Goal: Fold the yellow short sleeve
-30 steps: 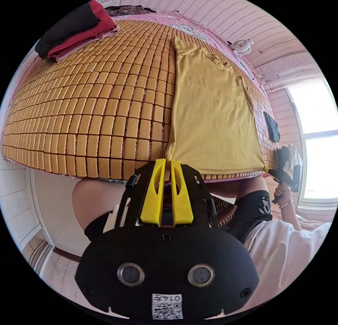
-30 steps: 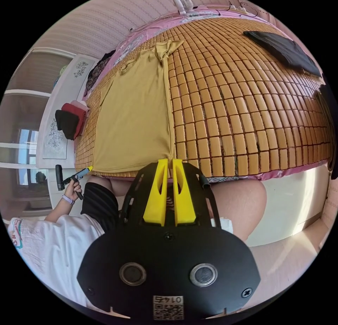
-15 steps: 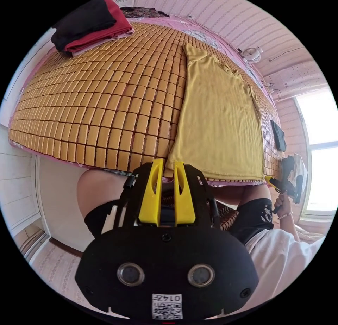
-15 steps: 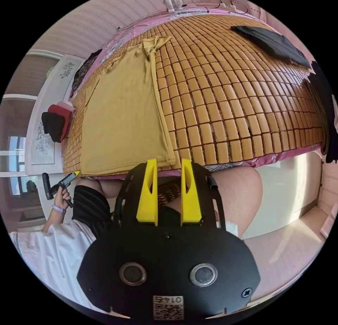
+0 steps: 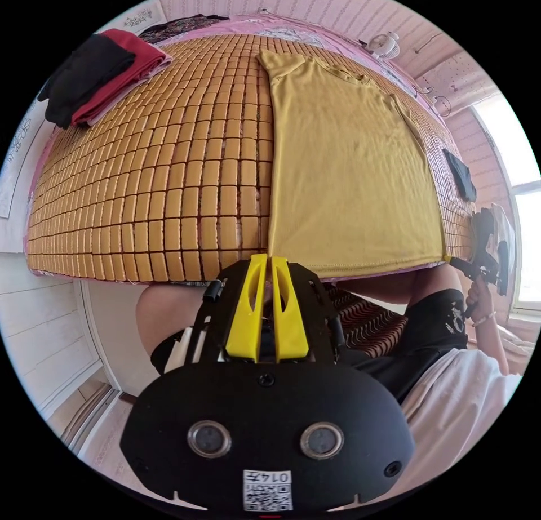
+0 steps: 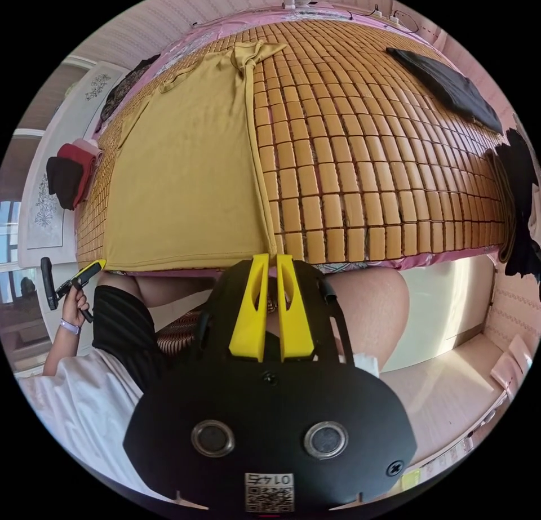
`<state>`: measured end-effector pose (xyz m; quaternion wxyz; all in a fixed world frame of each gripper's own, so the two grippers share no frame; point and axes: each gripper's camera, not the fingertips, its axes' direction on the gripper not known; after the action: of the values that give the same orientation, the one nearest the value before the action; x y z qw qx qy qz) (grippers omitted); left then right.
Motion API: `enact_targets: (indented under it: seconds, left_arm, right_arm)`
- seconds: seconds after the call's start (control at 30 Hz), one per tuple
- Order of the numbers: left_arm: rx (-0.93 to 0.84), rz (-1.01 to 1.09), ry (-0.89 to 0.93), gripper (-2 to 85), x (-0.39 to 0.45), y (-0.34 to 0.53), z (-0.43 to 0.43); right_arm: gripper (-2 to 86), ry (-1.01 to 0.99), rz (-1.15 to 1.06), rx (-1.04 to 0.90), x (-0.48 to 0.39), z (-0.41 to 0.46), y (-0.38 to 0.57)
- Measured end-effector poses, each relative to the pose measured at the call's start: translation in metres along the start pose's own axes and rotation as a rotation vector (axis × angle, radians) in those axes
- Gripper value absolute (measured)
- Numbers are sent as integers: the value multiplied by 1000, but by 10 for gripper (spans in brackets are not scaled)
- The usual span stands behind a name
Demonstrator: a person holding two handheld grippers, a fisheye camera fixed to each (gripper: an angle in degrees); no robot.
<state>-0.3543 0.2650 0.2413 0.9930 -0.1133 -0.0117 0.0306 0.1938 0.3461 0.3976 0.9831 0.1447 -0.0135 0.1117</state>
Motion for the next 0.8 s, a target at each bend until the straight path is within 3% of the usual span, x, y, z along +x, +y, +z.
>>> enact_targets:
  seconds: [0.27, 0.57, 0.8]
  left_arm:
    - [19, -72, 46, 35, -16, 12, 4]
    - [355, -262, 136, 41, -47, 84, -31]
    - [429, -141, 230, 39, -29, 97, -38]
  right_arm:
    - [42, -52, 29, -44, 14, 9, 5]
    - [50, -168, 130, 109, 41, -8, 38]
    - [51, -235, 63, 181, 39, -21, 60]
